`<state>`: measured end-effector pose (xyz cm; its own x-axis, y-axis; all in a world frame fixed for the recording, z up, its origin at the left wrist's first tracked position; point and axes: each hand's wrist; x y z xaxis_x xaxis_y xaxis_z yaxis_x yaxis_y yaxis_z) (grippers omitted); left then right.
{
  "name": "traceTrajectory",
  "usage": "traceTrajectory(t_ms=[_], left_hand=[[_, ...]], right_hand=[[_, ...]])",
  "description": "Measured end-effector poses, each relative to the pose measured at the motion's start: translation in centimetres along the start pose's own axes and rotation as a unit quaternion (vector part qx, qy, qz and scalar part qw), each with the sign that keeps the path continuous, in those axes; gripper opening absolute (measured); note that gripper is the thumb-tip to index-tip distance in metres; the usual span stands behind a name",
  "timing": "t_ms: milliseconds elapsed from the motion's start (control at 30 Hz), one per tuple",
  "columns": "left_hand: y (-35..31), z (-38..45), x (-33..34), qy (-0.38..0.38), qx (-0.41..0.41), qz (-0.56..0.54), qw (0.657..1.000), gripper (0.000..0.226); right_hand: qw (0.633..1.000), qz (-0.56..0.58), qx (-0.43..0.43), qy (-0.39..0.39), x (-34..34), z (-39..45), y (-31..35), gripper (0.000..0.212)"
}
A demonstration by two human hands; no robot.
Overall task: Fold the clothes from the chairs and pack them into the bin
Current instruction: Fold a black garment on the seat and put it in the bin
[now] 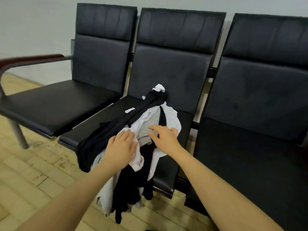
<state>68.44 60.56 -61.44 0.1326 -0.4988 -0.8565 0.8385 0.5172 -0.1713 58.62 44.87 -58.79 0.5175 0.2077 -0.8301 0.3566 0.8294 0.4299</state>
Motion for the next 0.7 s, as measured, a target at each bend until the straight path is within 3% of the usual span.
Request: traceTrajectory(t_ms=[133,233,300,400,567,700], left_hand=[[1.0,-1.0,1.7,0.010,-0.005,0.006,1.000,0.071],[0.9,-1.2,2.6,0.024,-0.015,-0.039,0.999,0.072],[0.8,-0.9,3.0,-0.010,-0.010,-0.066,0.998,0.061],[0.4,-0.3,2.9,-0.044,-0.016,-0.105,0.993,0.052],[-0.4,0.9,2.3,-0.082,-0.033,-0.097,0.991,0.056],[-1.6,1.9,1.6,-0.076,-0.041,-0.109,0.990,0.063]], right_hand=[[0.995,0.053,0.089,0.001,3.3,1.0,-0.5,0.031],[0.988,0.086,0.124,-0.026,5.1,1.1,-1.0,0.018],[0.982,0.115,0.150,-0.033,5.8,1.3,-1.2,0.007],[0.976,0.155,0.143,-0.057,5.8,1.3,-1.5,0.018],[0.944,0.259,0.126,-0.159,2.9,0.3,-3.0,0.012],[0.946,0.260,0.096,-0.166,0.6,-0.6,-3.6,0.025]])
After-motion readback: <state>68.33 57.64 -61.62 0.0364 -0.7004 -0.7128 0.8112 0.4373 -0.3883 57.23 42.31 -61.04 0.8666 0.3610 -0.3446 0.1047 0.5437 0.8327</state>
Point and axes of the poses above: each hand's wrist, its own z-axis towards the middle knuckle, its own x-axis out of the palm, y = z × x, and after that the axes turned 9 degrees about -y, right-handed
